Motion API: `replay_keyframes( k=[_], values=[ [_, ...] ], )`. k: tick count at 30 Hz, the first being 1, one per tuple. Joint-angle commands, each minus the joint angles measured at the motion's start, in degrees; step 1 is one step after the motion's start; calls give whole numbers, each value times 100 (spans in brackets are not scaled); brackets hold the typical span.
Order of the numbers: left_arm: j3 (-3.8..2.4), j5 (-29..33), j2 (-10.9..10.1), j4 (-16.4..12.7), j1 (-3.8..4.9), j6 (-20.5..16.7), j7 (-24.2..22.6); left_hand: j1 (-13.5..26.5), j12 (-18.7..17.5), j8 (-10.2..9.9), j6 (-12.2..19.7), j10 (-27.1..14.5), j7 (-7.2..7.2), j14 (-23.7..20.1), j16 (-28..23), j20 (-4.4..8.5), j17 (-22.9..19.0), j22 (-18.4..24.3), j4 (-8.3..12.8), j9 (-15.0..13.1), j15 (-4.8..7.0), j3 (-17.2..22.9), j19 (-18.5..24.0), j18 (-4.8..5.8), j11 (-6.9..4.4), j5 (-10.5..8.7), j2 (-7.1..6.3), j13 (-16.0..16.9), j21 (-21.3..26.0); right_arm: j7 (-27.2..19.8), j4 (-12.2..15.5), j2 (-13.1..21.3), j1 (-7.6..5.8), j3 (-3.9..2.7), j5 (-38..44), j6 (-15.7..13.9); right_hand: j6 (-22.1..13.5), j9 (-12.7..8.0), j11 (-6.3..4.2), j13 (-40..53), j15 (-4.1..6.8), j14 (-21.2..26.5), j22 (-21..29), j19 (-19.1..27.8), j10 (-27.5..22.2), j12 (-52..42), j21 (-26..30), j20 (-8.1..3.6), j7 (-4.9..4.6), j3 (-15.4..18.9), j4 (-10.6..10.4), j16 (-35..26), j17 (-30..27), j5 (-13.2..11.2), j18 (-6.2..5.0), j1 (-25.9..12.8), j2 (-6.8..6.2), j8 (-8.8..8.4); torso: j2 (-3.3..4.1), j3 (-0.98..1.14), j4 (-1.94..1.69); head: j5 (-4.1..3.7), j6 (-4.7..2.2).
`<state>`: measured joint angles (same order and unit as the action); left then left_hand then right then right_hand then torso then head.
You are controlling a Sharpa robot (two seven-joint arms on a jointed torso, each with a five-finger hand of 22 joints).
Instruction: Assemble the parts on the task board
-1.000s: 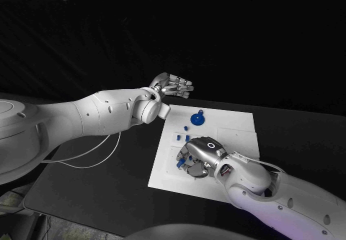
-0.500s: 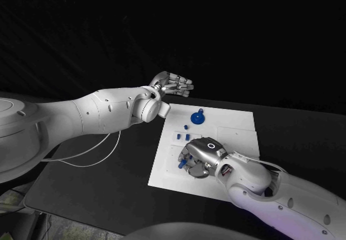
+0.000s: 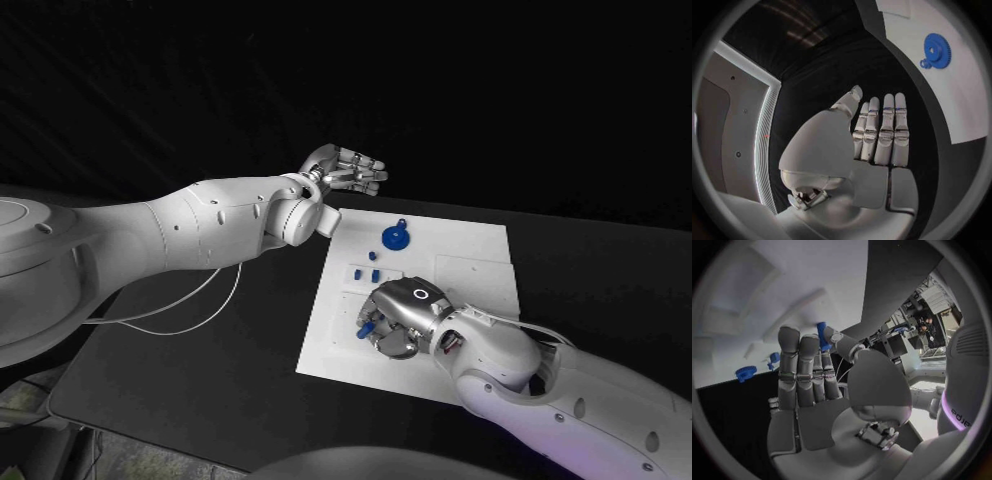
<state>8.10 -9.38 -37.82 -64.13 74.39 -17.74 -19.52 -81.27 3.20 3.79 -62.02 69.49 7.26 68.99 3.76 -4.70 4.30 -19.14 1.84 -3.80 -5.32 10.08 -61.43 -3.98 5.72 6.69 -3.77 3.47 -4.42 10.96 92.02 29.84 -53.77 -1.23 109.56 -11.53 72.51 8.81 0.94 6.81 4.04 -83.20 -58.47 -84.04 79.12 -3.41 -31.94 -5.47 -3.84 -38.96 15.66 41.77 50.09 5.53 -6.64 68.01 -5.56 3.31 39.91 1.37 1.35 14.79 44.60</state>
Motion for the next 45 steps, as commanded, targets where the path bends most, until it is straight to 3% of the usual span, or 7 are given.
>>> replay_keyframes(
  k=[1, 13, 15, 22, 39, 42, 45],
  values=[
    [-4, 28, 11, -4, 2, 83, -47, 10, 14, -18, -1, -27, -1, 8, -23, 26, -9, -6, -29, 7, -20, 3, 8, 53, -6, 15, 52, -8, -24, 113, -27, -21, 10, 17, 216, 258, 39, 35, -66, -1, 39, 6, -4, -214, 122, -20, 49, -25, -14, 4, 5, -27, 0, -28, -98, 6, 46, 38, 2, 0, -2, 2, 25],
    [-4, 28, 23, 10, 2, 111, -46, 33, 13, -18, 0, -30, -3, 5, -23, 21, -8, 9, -63, 7, -23, -14, 7, 53, -5, -8, 61, -8, -14, 263, -70, -124, 10, 43, 298, 269, -55, -1, -49, -51, 19, 9, 9, -209, 19, -11, 116, -13, -35, 134, -78, -42, -21, 5, -89, -47, -3, 31, 1, -1, -1, -1, 40],
    [-4, 28, 22, 11, 2, 123, -44, 34, 13, -15, -18, -30, -11, 4, -23, 20, -7, 14, -71, 5, -23, -18, 6, 54, -7, -25, 69, -8, -11, 290, -82, -142, 10, 55, 274, 273, -136, -30, -40, -119, 4, -9, 21, -217, -65, -13, 133, 5, -1, 545, -248, -28, -21, -261, -88, -178, -75, 31, 1, -1, -1, -3, 53],
    [-4, 28, 24, 16, 2, 152, -32, 40, 14, -19, -14, -32, -10, 4, -23, 19, -7, 17, -77, 7, -23, -23, 6, 55, -5, -35, 70, -8, -10, 321, -101, -168, 9, 87, 234, 262, -232, -239, -3, -307, -14, -16, 71, -226, -115, -9, 196, 13, -11, 1237, -396, -44, -19, -276, -95, -74, -88, 29, 1, 0, 0, -6, 65],
    [-4, 28, 18, 23, 2, 166, -19, 40, 14, -19, -14, -32, -10, 4, -23, 19, -7, 17, -77, 7, -23, -23, 6, 55, -5, -35, 70, -8, -10, 314, -101, -144, 9, 106, 92, -23, -840, -504, 66, -294, -66, -22, 133, -231, -194, -10, 211, 68, -164, 1471, -414, -38, -47, -263, -190, -150, -272, 19, 1, 2, -1, -5, 80],
    [-4, 28, 17, 24, 2, 170, -15, 40, 14, -19, -14, -32, -10, 4, -23, 19, -7, 17, -77, 7, -23, -23, 6, 55, -5, -35, 70, -8, -10, 319, -91, -130, 9, 106, 60, -156, -1063, -512, 94, -295, -84, -24, 148, -230, -317, -9, 220, 81, -153, 1639, -448, -36, -52, -267, -214, -217, -378, 16, 0, 1, 1, -18, 74],
    [-4, 28, 14, 25, 2, 173, -11, 27, 13, -19, -3, -37, -7, 0, -23, 17, -6, 49, -94, 7, -26, -56, -1, 57, -3, -46, 70, -8, -1, 333, -63, -111, 9, 106, 31, -336, -1473, -512, 106, -293, -91, -31, 170, -232, -469, -20, 232, 90, -26, 2019, -535, -33, -57, -273, -255, -197, -471, 18, -4, 2, 5, -29, 61]
  ],
)
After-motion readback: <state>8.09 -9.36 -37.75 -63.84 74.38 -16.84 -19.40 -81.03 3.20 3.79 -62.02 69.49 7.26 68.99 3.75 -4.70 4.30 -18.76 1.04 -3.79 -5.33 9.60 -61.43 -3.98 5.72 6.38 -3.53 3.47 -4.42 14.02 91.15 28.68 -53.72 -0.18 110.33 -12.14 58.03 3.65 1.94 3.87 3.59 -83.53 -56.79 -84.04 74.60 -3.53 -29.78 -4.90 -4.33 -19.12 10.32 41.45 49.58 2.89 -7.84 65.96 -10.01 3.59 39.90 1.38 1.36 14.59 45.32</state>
